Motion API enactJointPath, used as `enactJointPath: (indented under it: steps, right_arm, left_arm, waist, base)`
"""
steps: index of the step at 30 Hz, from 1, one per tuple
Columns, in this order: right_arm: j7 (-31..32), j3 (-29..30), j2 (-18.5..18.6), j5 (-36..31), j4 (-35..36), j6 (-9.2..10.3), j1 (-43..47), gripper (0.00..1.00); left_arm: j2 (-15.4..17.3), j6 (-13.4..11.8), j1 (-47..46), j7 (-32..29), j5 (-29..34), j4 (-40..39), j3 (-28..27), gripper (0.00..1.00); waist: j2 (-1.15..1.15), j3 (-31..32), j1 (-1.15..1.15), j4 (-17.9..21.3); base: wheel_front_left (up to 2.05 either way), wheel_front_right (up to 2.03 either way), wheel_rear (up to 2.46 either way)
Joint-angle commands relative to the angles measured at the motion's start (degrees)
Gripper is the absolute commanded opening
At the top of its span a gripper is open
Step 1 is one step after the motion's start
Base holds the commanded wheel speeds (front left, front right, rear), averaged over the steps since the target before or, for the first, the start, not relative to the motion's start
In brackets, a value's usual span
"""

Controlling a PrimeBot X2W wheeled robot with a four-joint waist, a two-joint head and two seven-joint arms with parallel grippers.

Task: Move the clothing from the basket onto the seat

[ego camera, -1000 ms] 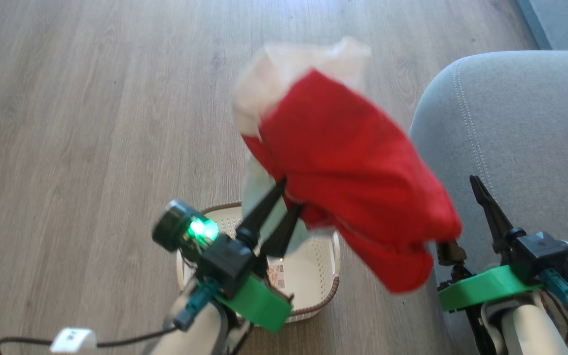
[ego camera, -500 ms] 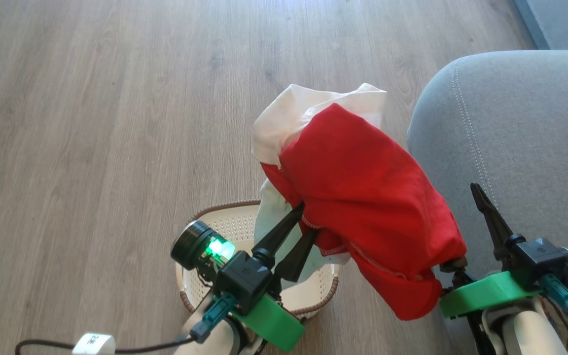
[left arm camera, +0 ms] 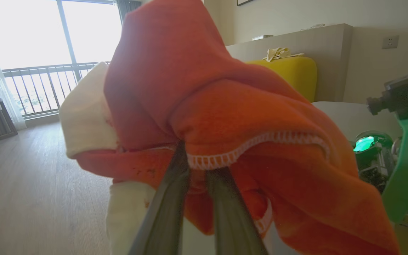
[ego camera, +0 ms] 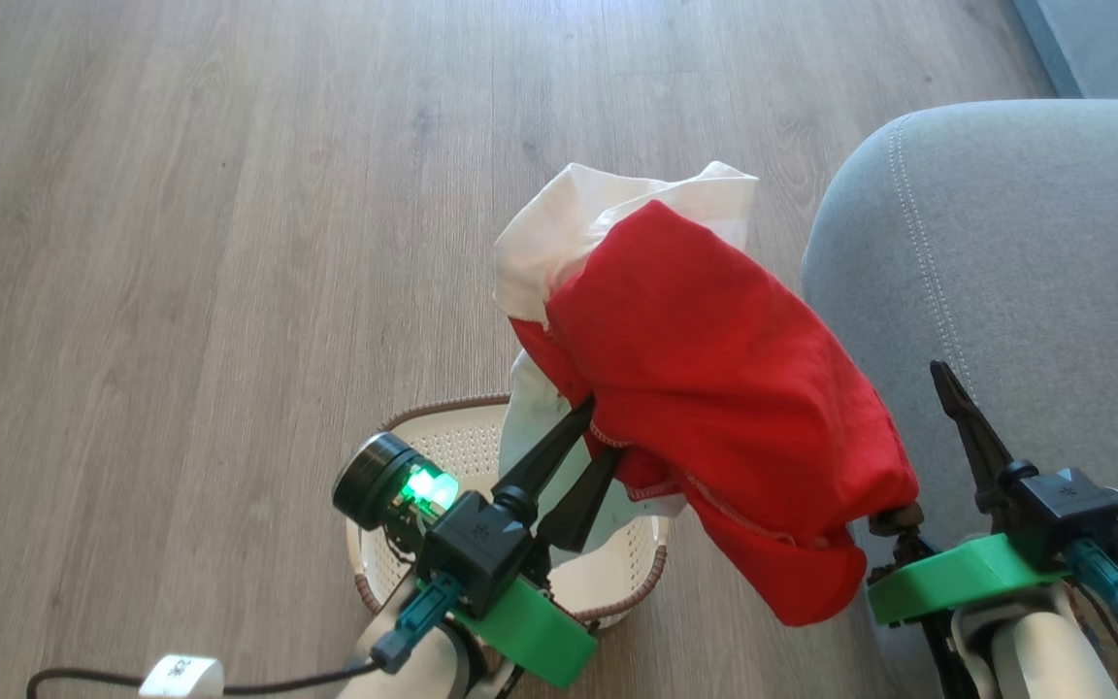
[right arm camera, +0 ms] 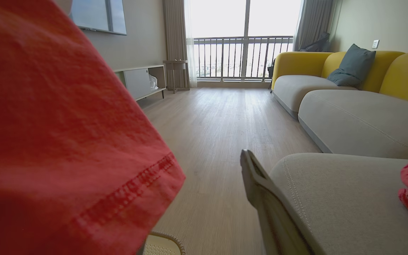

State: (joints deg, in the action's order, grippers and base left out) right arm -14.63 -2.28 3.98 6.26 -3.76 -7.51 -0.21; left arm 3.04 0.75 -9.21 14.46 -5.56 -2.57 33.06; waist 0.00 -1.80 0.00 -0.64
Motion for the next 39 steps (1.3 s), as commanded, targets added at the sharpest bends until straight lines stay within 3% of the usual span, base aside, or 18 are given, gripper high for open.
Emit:
enactJointPath:
  steps: [1, 11, 25, 34, 39]
  right_arm:
    - [-0.4, -1.0, 0.4, -0.3, 1.8, 0.02, -1.4, 1.0]
    - [-0.4, 1.4, 0.9, -0.6, 2.1, 0.02, -1.8, 1.0]
    - [-0.4, 10.3, 2.6, 0.4, 7.1, 0.02, -4.5, 1.0]
    - [-0.4, 1.3, 7.4, 5.7, 16.4, 0.02, -4.2, 1.0]
    - [-0.4, -12.9, 16.9, 8.0, 20.4, 0.02, -2.5, 1.0]
  left_arm:
    - [-0.2, -0.4, -2.3, 0.5, -0.3, -1.9, -2.4, 0.0]
    - [-0.2, -0.5, -1.8, 0.5, -0.5, -2.0, -4.0, 0.0]
    - [-0.2, 0.1, -2.1, 0.5, 0.0, -1.6, -5.1, 0.0]
    - [-0.2, 0.3, -2.6, 0.5, 0.3, -1.3, -5.3, 0.0]
    - [-0.2, 0.7, -3.0, 0.5, 0.9, -1.0, -5.4, 0.0]
  waist:
    - [0.0, 0.1, 0.0, 0.0]
    - [0.0, 0.2, 0.0, 0.6]
    - [0.0, -0.4, 0.0, 1.3]
    - [0.0, -1.1, 0.0, 1.1]
    - [0.0, -1.4, 0.0, 1.2]
  base:
    - [0.0, 0.0, 0.0]
    - [0.0, 0.0, 0.0]
    - [0.0, 0.0, 0.0]
    - [0.0, 0.0, 0.0]
    - [0.0, 0.0, 0.0]
